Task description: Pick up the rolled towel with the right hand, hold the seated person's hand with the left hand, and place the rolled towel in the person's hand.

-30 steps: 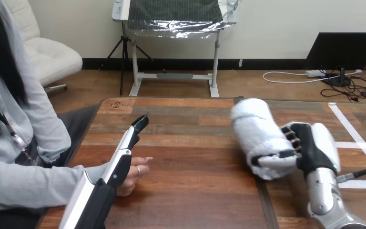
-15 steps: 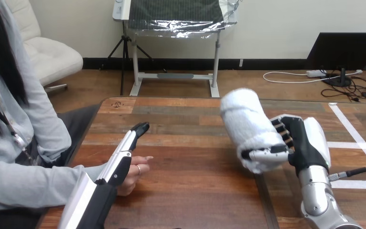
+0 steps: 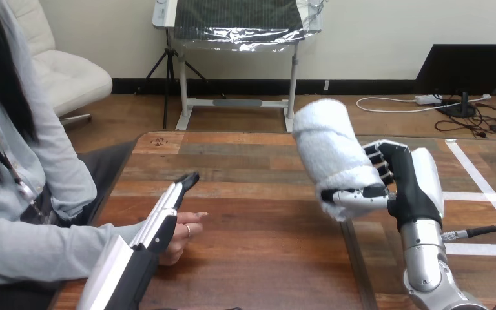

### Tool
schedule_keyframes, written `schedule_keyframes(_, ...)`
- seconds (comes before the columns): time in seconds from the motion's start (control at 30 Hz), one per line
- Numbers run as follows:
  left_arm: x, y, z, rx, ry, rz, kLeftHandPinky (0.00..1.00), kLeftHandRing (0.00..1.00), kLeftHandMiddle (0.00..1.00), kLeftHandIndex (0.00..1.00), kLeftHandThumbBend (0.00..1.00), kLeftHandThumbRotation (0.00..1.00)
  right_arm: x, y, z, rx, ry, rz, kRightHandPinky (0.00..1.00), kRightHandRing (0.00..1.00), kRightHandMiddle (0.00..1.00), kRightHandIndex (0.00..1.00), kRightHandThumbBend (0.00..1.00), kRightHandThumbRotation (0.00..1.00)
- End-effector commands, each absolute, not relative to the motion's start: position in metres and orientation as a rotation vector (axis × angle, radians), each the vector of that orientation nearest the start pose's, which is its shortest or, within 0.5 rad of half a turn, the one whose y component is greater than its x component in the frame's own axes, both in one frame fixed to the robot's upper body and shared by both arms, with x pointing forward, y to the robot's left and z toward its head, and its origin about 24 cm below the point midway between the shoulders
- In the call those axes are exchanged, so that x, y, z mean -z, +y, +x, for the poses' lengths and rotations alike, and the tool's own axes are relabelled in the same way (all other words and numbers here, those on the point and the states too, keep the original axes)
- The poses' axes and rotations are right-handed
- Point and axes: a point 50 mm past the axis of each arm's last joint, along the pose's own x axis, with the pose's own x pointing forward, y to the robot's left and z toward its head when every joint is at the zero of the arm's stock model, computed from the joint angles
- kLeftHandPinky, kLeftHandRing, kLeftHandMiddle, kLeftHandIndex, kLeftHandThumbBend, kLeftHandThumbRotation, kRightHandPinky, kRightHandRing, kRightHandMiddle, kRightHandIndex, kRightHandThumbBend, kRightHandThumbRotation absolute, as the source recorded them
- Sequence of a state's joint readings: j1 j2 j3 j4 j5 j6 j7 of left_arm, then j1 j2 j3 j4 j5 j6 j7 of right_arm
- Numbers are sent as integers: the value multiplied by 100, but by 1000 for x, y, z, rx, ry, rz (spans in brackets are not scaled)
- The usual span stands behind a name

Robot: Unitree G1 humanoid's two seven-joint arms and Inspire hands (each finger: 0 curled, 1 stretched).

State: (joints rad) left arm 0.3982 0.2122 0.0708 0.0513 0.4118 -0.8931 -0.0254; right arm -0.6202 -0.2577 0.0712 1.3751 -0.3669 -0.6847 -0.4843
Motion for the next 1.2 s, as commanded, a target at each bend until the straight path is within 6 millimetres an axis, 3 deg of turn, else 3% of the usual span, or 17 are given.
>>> schedule_keyframes(0.0,-45,190,158,233,-447,662,91,97,100,99,100,37,-31,-191,333,200,-212,-515,34,38,44,48,85,0)
schedule_keyframes(0.6,-62,210,167,248,-396,882,87,91,95,95,100,34,-30,-185,328,204,-268,-473,33,37,44,47,84,0)
schedule_keyframes(1.17,-89,237,192,272,-371,1128,81,86,89,90,100,28,-30,-181,323,182,-307,-413,31,36,44,47,83,0)
